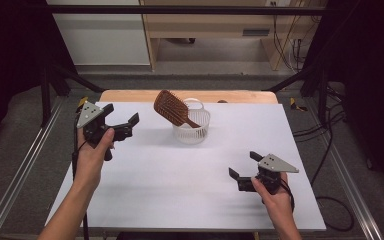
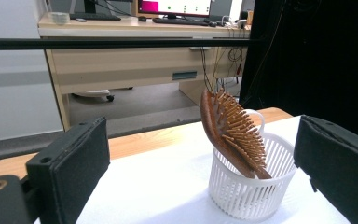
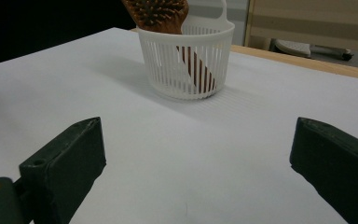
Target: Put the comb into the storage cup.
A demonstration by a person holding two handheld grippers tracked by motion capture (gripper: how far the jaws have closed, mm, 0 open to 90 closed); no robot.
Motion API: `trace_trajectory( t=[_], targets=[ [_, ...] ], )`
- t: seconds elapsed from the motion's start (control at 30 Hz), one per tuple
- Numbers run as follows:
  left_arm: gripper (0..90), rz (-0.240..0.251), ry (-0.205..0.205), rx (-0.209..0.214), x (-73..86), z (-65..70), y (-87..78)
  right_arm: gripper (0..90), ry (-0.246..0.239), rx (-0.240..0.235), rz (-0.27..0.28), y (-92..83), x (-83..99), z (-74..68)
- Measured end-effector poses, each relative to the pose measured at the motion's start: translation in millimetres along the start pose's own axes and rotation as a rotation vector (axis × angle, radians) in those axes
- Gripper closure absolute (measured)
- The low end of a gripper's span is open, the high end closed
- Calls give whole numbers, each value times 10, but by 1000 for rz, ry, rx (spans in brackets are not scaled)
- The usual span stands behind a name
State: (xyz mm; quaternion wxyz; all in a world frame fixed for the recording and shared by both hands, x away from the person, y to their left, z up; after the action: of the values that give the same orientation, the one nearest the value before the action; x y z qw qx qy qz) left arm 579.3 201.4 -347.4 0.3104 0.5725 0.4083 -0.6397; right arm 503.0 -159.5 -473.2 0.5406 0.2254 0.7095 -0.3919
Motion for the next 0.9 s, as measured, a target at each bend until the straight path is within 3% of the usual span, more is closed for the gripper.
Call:
trace_trajectory(
  t=[0.9],
  targets=[
    [26,17,25,0,-90,-41,-190,41,15,10,11,-40,3,53]
  ],
)
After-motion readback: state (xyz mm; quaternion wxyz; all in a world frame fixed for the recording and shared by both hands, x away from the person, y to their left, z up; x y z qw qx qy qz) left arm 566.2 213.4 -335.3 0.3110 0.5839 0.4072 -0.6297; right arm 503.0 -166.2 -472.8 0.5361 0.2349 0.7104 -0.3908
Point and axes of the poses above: each handheld gripper's, and its own axes: y roughly forward along the jaws, x roughly out of its underside, z roughly to its right, the point moved 9 cm from there along y, roughly forward along the jaws, and after that the axes turned 3 degrees about y, right-handed, at the moved point
